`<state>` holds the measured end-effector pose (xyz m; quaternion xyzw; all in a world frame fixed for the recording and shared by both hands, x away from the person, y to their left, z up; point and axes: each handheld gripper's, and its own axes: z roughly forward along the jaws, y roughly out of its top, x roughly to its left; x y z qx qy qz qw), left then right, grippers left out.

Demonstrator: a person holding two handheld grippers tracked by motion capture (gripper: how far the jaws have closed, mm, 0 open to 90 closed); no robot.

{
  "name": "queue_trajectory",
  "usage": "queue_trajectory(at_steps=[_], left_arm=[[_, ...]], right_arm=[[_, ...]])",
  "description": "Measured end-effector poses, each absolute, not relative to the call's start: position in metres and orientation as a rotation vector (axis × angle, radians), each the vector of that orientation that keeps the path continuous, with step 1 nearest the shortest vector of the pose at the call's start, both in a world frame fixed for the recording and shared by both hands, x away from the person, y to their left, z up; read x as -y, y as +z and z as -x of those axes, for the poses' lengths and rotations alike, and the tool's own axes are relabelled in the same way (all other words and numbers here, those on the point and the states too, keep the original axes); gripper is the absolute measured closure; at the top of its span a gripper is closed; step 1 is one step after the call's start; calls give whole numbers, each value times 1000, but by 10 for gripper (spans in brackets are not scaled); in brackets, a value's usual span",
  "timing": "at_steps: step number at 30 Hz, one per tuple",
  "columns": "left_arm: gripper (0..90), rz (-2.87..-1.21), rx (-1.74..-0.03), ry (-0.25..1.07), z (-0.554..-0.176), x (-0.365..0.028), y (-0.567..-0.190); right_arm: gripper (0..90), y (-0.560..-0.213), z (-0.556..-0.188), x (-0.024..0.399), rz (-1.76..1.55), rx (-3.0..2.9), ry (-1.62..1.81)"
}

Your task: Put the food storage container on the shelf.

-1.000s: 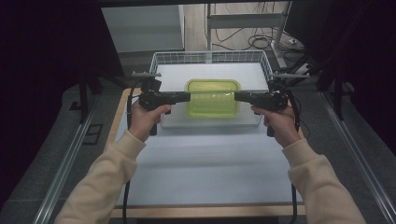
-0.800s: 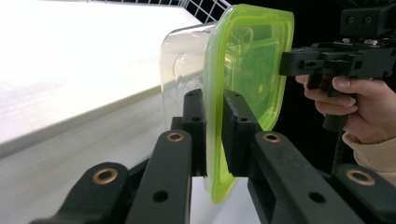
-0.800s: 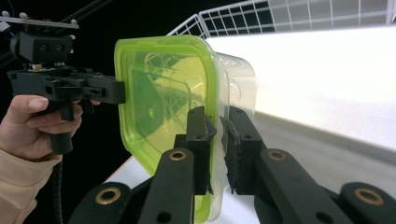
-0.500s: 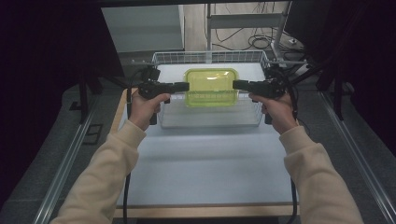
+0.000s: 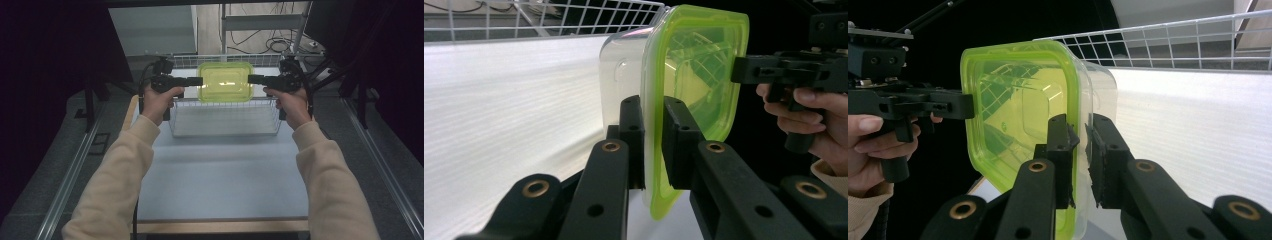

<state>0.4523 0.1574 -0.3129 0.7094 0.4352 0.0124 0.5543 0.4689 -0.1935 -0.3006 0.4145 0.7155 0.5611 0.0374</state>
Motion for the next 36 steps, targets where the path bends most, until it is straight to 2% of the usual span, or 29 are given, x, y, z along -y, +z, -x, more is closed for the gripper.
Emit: queue_trajectory(at_steps=[23, 36], left_arm=[[799, -1687, -1113, 12, -477, -157, -320], [784, -1612, -1193, -32, -500, -154, -322]], right_arm=[[797, -304, -495, 186, -1366, -2200, 1664], [766, -311, -516, 179, -1425, -2120, 1629]])
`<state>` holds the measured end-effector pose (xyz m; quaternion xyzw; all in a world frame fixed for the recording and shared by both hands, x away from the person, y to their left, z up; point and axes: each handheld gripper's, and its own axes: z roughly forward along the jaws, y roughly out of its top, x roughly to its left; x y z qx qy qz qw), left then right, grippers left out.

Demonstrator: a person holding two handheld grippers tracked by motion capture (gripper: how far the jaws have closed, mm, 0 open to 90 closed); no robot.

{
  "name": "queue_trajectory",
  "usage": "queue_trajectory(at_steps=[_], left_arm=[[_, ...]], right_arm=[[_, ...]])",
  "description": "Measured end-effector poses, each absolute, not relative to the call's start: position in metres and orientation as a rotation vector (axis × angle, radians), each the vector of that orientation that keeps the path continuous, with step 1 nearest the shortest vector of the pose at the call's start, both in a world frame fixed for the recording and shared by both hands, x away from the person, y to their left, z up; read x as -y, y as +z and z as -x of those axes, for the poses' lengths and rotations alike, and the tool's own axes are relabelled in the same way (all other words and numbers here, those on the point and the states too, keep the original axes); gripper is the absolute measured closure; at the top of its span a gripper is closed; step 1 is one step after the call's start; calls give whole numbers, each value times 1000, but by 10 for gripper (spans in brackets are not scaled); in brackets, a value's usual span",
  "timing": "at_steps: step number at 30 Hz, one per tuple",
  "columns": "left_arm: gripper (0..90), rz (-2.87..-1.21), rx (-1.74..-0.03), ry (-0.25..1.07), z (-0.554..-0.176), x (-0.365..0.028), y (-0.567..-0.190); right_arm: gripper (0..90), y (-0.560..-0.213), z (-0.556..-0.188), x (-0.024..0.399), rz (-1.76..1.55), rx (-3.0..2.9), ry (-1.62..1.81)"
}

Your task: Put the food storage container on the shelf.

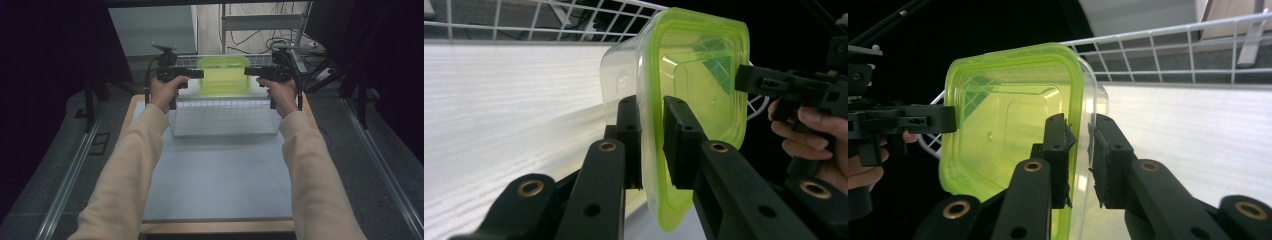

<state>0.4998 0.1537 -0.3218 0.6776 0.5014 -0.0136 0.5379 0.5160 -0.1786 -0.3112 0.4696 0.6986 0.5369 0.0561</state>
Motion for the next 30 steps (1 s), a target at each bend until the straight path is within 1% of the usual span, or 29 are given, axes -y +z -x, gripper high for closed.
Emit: queue_trajectory(at_steps=[8, 18, 20, 21, 24, 27, 30], left_arm=[[747, -1582, -1224, -28, -510, -153, -327], [642, -1573, -1250, 0, -516, -151, -337], [583, -1567, -1244, 0, -517, -150, -338], [538, -1568, -1241, -11, -518, -150, -339], [348, -1594, -1245, 0, -520, -148, -342], [215, -1610, -1230, 23, -519, -145, -342], [173, -1615, -1218, 61, -517, -145, -339]], right_arm=[[720, -319, -525, 176, -1435, -2090, 1650], [642, -328, -529, 173, -1453, -2086, 1605], [638, -329, -530, 173, -1458, -2086, 1609], [616, -329, -530, 173, -1461, -2083, 1611], [564, -329, -529, 173, -1451, -2079, 1581], [499, -328, -528, 173, -1444, -2070, 1562], [438, -326, -527, 174, -1440, -2066, 1571]])
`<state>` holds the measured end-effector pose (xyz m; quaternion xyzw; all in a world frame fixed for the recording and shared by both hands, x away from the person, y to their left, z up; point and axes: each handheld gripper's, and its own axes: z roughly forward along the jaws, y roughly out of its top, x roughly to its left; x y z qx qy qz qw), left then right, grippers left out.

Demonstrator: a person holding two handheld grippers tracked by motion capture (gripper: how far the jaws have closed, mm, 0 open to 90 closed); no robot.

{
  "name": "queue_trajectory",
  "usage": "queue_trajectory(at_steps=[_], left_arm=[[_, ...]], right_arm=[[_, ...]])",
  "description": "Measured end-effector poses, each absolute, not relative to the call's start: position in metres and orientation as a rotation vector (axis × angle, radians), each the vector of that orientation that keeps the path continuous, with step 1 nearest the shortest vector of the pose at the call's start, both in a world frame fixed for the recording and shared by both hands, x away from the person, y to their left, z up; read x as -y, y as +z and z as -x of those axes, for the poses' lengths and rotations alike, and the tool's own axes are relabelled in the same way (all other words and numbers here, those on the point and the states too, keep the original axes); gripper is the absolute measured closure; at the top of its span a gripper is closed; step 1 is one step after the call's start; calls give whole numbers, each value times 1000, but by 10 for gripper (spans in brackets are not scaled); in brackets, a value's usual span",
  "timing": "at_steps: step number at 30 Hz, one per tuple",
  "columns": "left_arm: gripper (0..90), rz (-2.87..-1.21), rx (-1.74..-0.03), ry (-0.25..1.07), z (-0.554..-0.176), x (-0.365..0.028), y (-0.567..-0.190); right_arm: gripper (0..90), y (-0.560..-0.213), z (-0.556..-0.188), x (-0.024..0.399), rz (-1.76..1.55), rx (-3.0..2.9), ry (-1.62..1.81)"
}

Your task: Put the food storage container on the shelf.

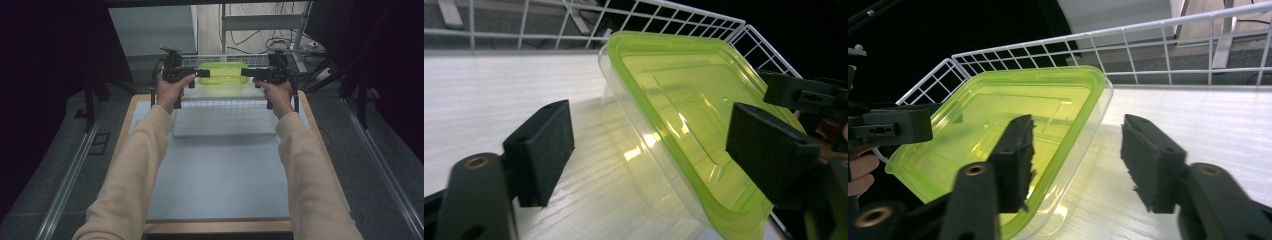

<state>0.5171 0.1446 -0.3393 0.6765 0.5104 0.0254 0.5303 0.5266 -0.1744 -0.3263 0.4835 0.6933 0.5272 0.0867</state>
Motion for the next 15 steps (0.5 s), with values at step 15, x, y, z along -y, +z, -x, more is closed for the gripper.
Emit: queue_trajectory(at_steps=[15], left_arm=[[137, -1592, -1139, 154, -467, -168, -314]], right_arm=[[367, -306, -490, 198, -1267, -2070, 1680]])
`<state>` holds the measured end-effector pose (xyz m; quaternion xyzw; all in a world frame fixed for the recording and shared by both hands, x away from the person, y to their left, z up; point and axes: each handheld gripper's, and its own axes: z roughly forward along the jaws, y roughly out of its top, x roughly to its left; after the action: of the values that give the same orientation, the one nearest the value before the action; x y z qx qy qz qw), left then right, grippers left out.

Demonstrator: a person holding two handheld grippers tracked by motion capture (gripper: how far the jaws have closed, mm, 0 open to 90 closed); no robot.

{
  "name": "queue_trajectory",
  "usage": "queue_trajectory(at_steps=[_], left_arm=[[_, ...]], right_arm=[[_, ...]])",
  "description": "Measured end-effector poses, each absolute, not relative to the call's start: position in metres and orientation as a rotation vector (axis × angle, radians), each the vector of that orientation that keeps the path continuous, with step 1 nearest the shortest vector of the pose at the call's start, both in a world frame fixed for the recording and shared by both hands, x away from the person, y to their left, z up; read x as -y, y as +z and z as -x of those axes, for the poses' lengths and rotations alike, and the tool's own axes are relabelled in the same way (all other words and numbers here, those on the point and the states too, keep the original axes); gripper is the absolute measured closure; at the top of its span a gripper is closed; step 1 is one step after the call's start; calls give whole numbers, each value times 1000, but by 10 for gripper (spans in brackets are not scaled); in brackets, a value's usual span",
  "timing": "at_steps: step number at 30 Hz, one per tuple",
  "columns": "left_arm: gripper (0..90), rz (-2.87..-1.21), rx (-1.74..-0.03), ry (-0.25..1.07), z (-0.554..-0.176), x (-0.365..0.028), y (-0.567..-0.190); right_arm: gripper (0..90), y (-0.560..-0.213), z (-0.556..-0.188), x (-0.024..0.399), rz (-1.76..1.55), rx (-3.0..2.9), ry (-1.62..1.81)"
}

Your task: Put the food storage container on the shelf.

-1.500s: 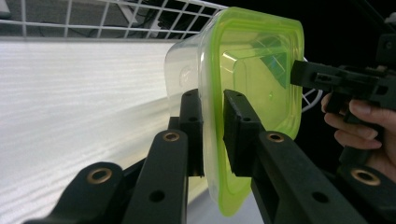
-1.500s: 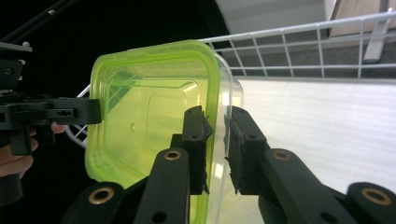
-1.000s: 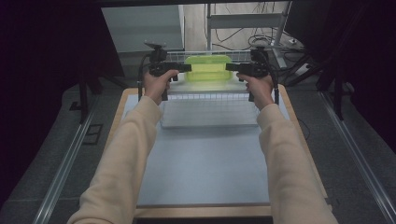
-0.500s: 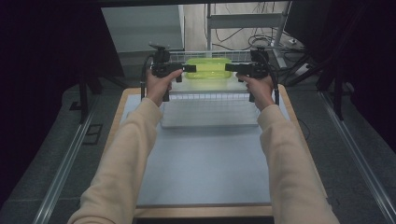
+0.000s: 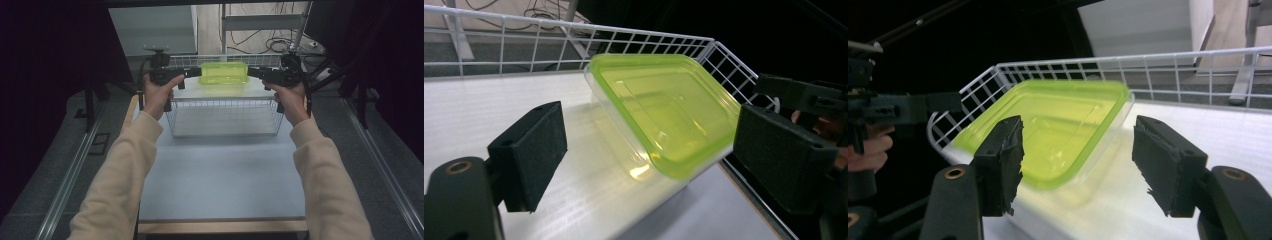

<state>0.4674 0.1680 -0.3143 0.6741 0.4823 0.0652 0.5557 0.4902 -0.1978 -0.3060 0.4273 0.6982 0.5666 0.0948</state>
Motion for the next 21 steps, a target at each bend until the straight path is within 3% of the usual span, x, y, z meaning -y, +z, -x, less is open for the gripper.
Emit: queue_trajectory(at_steps=[10, 21], left_arm=[[146, -1636, -1016, 194, -402, -177, -316], [158, -1662, -930, 188, -342, -178, -348]], right_arm=[[366, -310, -443, 207, -1093, -2165, 1701], [364, -342, -383, 213, -957, -2264, 1753]])
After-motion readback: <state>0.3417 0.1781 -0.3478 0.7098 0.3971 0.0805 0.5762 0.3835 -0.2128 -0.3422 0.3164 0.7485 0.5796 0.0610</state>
